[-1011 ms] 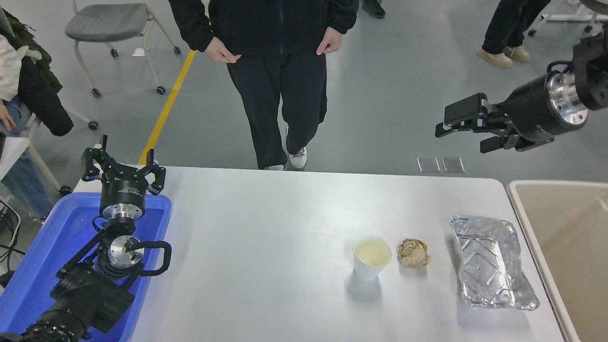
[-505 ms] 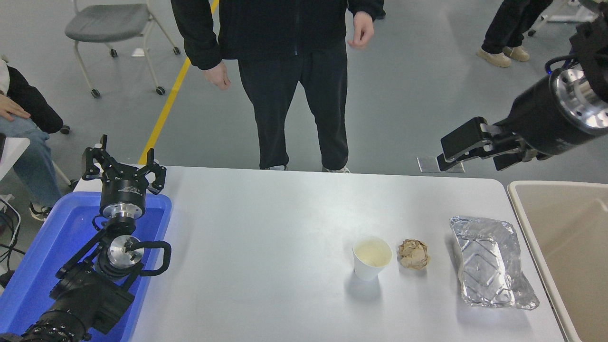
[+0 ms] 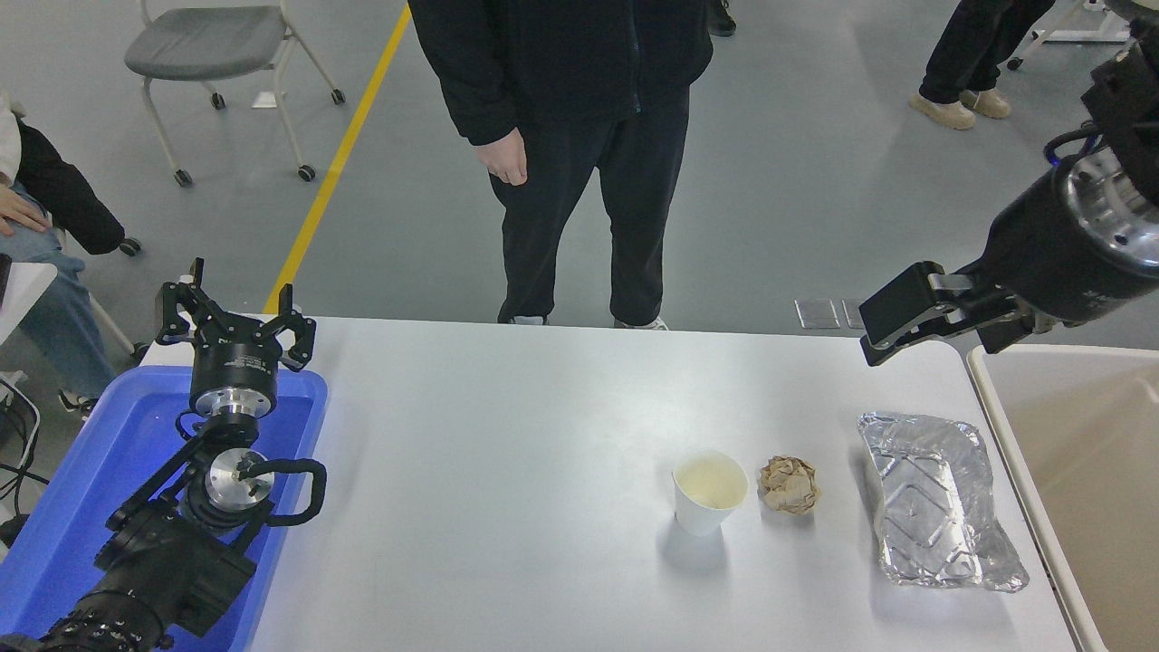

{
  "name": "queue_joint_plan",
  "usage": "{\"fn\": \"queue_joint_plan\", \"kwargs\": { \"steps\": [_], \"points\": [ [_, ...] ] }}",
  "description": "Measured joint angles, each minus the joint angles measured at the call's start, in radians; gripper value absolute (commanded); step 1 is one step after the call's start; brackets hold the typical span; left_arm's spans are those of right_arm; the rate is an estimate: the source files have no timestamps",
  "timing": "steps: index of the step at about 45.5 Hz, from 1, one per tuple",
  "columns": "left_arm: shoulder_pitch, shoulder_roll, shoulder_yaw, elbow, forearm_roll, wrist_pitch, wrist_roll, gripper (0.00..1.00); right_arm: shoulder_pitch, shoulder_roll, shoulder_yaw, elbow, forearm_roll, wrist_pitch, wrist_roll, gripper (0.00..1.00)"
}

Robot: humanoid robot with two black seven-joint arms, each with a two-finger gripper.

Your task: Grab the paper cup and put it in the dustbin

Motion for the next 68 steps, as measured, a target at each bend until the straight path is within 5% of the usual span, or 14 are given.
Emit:
{"fn": "queue_joint_plan", "kwargs": {
  "steps": [36,68],
  "points": [
    [0.0,0.0,0.0,0.0,0.0,0.0,0.0,0.99,-0.456,0.22,0.178,-0.252,0.057,-0.234,0.0,1.0],
    [0.0,0.0,0.0,0.0,0.0,0.0,0.0,0.99,-0.933,0.301,0.268,-0.559,-0.05,-0.337,-0.001,1.0]
  ]
}}
